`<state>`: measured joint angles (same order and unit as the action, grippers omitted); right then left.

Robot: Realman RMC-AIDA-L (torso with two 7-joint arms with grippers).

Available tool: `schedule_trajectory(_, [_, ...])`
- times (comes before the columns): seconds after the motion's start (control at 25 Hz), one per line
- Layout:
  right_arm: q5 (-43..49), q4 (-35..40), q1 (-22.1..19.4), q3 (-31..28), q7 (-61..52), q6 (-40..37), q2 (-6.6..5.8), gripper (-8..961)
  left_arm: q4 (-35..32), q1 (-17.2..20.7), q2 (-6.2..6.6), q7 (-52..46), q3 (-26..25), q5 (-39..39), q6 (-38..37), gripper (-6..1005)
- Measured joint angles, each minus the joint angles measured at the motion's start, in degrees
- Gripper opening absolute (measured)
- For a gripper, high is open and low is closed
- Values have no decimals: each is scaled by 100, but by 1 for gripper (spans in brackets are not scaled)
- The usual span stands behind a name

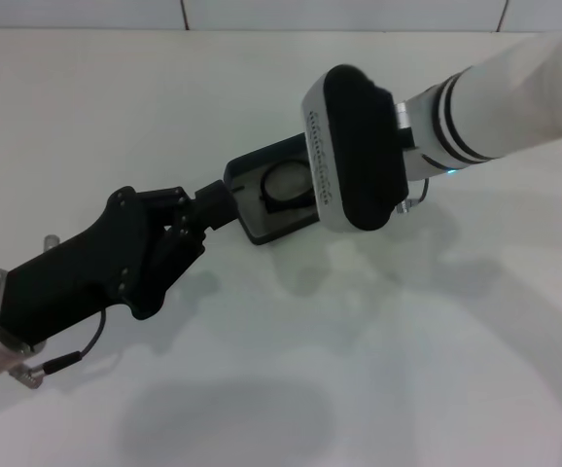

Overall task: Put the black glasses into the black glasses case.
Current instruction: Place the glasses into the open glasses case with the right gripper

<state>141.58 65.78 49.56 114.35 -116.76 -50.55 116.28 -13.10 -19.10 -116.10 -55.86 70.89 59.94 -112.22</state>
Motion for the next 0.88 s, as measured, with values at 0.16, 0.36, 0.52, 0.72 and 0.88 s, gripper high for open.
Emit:
schedule_trajectory(0.16, [186, 443, -483, -300, -328, -158, 0, 157, 0, -2, 0, -18, 3, -1, -1, 44])
schedule_trajectory(0.36, [83, 1096, -1266, -1182, -664, -794, 0, 154, 0, -25, 9, -28, -21, -1, 9, 43])
schedule_trajectory(0.52, [-367, 1349, -1750, -1959, -708, -1181, 0, 153, 0, -32, 27, -29, -29, -1, 19, 43])
schedule_trajectory(0.72, [-538, 1170, -1963, -2701, -621, -1232, -15, 137, 1, -36, 59, -35, -26, 0, 24, 43])
schedule_trajectory(0.88, [-986, 669, -1953, -3326, -320, -1251, -45, 83, 5, -129, 57, -11, -8, 45, 36, 43])
